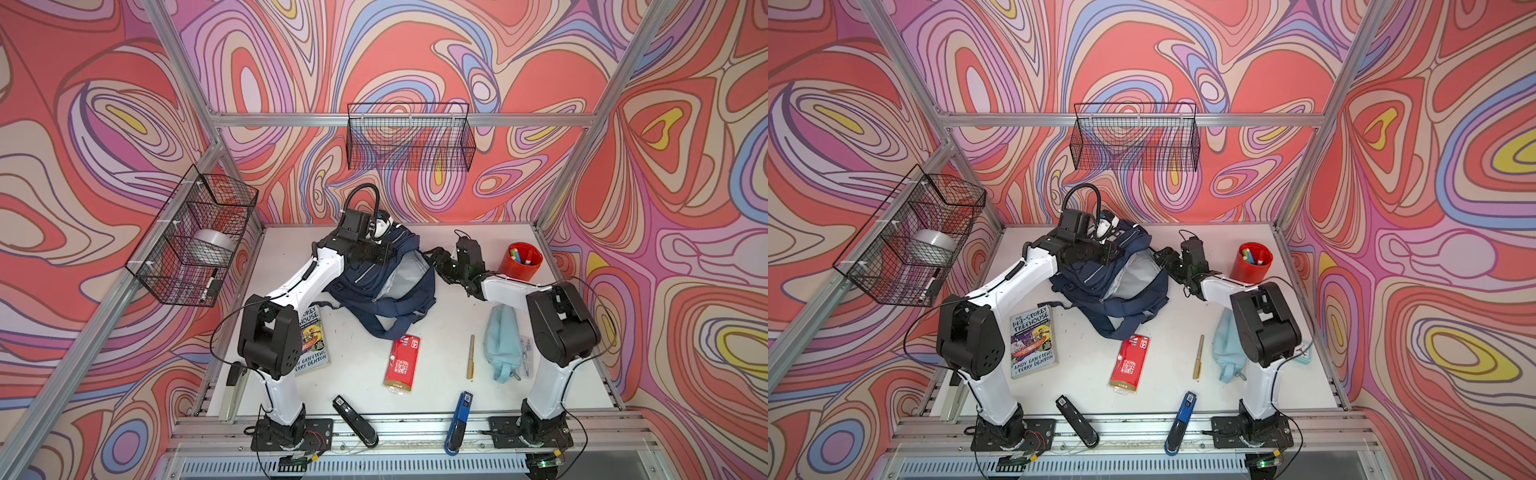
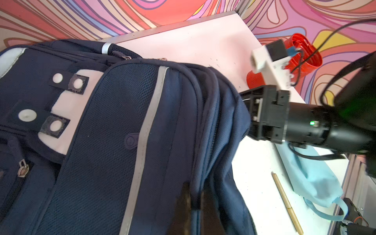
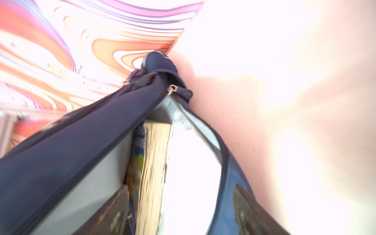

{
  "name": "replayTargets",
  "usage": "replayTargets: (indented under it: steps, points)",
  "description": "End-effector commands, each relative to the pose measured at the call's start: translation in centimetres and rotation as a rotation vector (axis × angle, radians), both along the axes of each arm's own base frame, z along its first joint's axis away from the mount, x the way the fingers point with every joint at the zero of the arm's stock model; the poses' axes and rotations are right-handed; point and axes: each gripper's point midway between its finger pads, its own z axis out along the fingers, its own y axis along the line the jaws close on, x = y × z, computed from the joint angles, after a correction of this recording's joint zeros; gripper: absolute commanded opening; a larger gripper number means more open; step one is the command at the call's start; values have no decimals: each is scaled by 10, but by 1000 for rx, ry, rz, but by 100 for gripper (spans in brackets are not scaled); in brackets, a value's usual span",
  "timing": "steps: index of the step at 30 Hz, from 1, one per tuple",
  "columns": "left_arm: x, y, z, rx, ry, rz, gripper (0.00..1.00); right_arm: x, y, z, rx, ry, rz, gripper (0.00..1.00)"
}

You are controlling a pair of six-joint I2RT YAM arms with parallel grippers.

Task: Pack the student bag

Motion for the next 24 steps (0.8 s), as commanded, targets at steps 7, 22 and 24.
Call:
replayTargets:
  steps: [7,22,24]
  points:
    - [5,38,53,15,-52,216,78,-54,-25,79,-266,-188,145,98]
    - [-120,156,28,66,152,626,91,-159,167,65,-295,-168,711,98]
    - [-135,169,12,63,196,666,91,-161,175,57,-333,-160,731,98]
